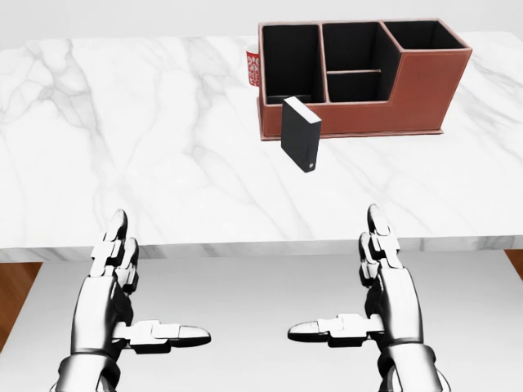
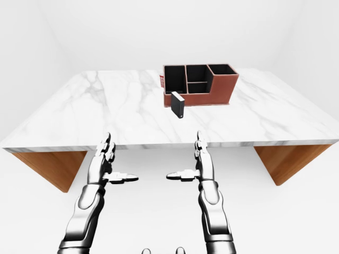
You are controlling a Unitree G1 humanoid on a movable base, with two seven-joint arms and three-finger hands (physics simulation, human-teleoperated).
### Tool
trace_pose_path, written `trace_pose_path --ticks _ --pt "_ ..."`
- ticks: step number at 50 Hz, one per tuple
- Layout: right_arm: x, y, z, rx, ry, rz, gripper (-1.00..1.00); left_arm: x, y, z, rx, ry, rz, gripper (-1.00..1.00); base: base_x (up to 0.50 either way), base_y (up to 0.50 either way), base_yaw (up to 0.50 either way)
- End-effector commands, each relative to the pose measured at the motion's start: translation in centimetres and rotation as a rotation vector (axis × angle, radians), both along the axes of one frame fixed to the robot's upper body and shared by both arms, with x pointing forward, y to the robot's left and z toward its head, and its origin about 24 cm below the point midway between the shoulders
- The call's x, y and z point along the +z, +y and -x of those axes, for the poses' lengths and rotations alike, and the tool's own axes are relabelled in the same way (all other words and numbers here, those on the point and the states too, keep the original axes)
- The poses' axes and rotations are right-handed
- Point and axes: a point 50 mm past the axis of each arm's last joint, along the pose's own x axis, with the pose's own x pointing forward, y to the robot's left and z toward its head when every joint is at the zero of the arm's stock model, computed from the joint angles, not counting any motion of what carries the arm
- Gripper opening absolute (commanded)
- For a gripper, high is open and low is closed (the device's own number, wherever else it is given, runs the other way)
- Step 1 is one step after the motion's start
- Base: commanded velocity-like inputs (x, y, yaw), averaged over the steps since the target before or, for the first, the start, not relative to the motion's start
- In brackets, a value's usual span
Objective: Pick up the book and place it in the right compartment of the caddy.
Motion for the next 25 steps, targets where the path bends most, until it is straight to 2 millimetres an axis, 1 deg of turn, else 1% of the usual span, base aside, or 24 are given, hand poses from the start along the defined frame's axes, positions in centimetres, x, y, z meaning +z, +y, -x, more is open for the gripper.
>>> trace_pose_path --ticks 1,4,17,19,21,25 --pt "-0.46 -0.77 -0.14 -0.005 0.016 -0.012 1.00 0.05 0.59 0.00 -0.009 -0.008 0.009 1.00 0.00 0.00 0.00" --pt "-0.43 -0.73 -0.08 -0.005 0.016 -0.011 1.00 0.34 0.31 0.13 -0.022 -0.025 -0.005 1.00 0.00 0.00 0.00" --pt "-0.46 -0.70 -0.11 -0.006 0.020 -0.011 1.00 0.10 0.38 0.03 -0.019 -0.017 -0.008 1.00 0.00 0.00 0.00" --pt "-0.79 -0.67 -0.06 -0.005 0.018 -0.010 1.00 0.15 0.36 0.04 -0.021 -0.018 -0.009 1.00 0.00 0.00 0.00" --pt "-0.45 -0.63 -0.02 -0.004 0.018 -0.008 1.00 0.16 0.37 0.05 -0.021 -0.019 -0.008 1.00 0.00 0.00 0.00" --pt "-0.42 -0.64 -0.02 -0.004 0.018 -0.008 1.00 0.15 0.27 0.12 -0.026 -0.020 -0.010 1.00 0.00 -0.04 0.00"
